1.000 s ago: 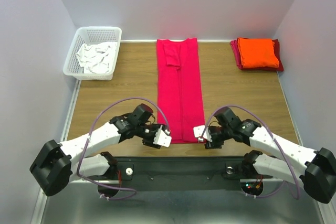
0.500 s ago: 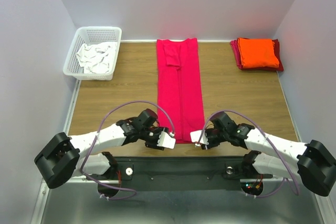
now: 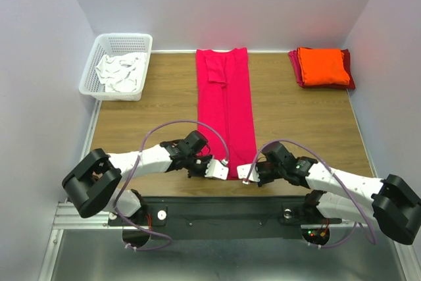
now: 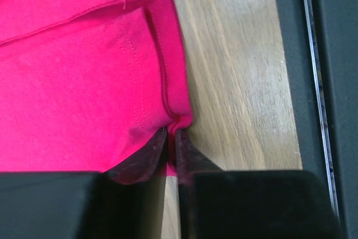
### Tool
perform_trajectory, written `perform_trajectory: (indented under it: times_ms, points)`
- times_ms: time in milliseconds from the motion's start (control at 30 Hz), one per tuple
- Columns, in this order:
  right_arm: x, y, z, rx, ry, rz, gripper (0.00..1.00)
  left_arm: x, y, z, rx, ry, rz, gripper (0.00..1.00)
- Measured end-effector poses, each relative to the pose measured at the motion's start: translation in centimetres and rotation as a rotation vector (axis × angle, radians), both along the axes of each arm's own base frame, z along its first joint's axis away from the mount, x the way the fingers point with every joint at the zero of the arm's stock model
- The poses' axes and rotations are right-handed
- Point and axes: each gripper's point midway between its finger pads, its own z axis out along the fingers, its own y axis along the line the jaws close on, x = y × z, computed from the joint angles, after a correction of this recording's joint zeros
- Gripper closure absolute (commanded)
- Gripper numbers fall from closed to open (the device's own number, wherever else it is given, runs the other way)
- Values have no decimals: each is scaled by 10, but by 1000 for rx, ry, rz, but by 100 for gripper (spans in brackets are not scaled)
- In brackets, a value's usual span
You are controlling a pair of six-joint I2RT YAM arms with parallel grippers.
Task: Fold and stack the t-shirts
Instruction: Fold the tshirt
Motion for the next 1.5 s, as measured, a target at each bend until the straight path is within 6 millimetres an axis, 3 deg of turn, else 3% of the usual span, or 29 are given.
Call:
perform_trajectory:
  times_ms: [67, 267, 500, 700, 800, 1033, 1233, 1500]
  points:
    - [1, -1, 0, -1, 0, -17, 99, 1, 1, 0, 6, 1, 6, 100]
    - [3, -5, 8, -9, 18, -80, 99, -2, 7, 7, 21, 5, 27, 100]
    - [-3, 7, 54, 45, -12, -55, 99, -7, -2, 43, -36, 11, 5, 100]
    - [-26, 6, 58, 23, 50, -39, 99, -35, 3, 51, -43, 89, -35, 100]
    - [-25, 2, 59, 3, 61, -70, 99, -36, 6, 58, -51, 114, -18, 100]
    - [-1, 9, 77, -8, 34, -119, 99, 21, 10, 82, -85, 105, 86, 100]
    - [63, 9, 92, -6, 51, -232, 99, 72, 9, 87, -83, 89, 114, 100]
    - [131, 9, 92, -12, 49, -227, 99, 144, 15, 87, -80, 46, 167, 100]
